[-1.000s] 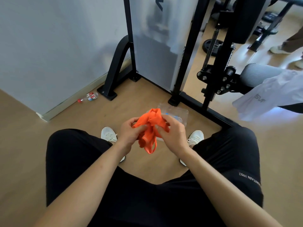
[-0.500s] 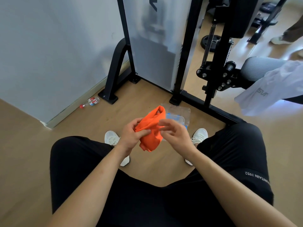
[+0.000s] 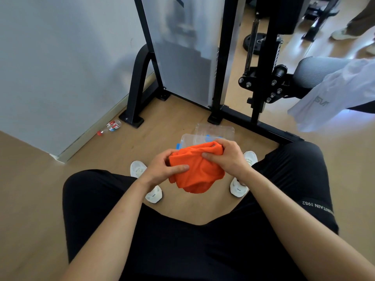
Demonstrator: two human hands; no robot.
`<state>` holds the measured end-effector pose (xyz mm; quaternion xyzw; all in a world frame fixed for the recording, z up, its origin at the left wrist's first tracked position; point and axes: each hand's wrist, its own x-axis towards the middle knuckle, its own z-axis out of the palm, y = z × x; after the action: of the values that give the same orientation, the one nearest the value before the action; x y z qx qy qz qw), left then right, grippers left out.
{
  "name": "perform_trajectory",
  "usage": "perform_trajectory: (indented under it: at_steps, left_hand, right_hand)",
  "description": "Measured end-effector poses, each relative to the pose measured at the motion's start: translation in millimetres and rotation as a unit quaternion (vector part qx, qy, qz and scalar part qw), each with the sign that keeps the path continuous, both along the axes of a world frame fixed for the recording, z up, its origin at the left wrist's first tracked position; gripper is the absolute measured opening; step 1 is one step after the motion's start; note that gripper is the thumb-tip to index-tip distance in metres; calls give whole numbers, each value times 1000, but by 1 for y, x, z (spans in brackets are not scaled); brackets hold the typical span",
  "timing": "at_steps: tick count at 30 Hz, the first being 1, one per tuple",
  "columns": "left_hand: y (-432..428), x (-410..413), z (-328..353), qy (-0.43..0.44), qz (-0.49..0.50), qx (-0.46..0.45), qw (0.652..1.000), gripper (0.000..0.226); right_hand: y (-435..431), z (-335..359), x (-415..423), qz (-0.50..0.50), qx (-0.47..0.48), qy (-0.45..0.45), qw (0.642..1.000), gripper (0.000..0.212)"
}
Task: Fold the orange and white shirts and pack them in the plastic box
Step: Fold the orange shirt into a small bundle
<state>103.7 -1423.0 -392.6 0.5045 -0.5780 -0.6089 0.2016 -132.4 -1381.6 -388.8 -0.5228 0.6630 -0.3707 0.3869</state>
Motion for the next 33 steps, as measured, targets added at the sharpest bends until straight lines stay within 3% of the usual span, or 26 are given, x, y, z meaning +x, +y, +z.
perform_trajectory:
  at_steps: [6, 11, 13, 15, 17, 20, 26, 29, 33]
  left_hand:
    - [-1, -9, -11, -14, 66, 4, 998, 35]
    - [-7, -7, -20, -52, 144, -76, 985, 40]
    - [-6, -8, -19, -80, 157, -122, 977, 37]
    - [-2, -11, -17, -107, 166, -170, 965, 36]
    - [1, -14, -16, -126, 157, -207, 957, 38]
    - [4, -18, -21, -122, 121, -193, 966, 48]
    - [2, -22, -24, -154, 185, -145, 960, 44]
    - [-1, -21, -23, -184, 204, -130, 953, 41]
    - [-4, -21, -21, -175, 218, -103, 955, 43]
  right_hand:
    - [-3, -3, -2, -56, 23, 8, 998, 23]
    - [1, 6, -2, -35, 86, -178, 980, 15]
    - [2, 8, 1, -26, 81, -199, 976, 14]
    - [2, 4, 7, -49, 48, -136, 988, 11]
    - [1, -3, 13, -107, 20, -5, 994, 9]
    - [2, -5, 21, -166, -6, 119, 979, 17]
    - [5, -4, 28, -97, -32, 108, 989, 11]
    - [8, -5, 27, -33, -48, 80, 995, 36]
    - [12, -6, 27, 173, -67, 134, 973, 74]
